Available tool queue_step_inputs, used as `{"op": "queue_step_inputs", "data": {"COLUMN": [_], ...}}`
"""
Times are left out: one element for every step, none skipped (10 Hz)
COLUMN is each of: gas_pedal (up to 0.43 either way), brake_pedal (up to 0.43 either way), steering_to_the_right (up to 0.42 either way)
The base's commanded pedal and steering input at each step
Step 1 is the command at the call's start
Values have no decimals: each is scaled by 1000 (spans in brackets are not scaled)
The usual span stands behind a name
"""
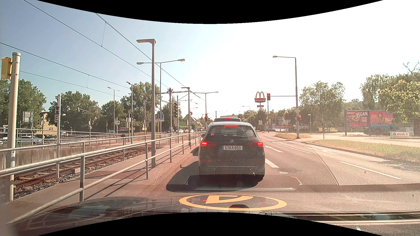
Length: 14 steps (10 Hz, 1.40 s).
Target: Follow the waypoints while adhering to traffic rules and regulations
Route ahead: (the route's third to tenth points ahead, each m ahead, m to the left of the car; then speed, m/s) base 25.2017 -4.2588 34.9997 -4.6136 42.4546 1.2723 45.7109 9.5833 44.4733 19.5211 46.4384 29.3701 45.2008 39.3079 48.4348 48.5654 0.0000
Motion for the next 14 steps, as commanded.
{"op": "queue_step_inputs", "data": {"gas_pedal": [0,0,0,0,0,0,0,0,0,0,0,0,0,0], "brake_pedal": [238,238,238,238,238,238,238,238,238,238,238,238,238,238], "steering_to_the_right": [6,6,6,6,6,6,6,6,6,6,6,6,6,6]}}
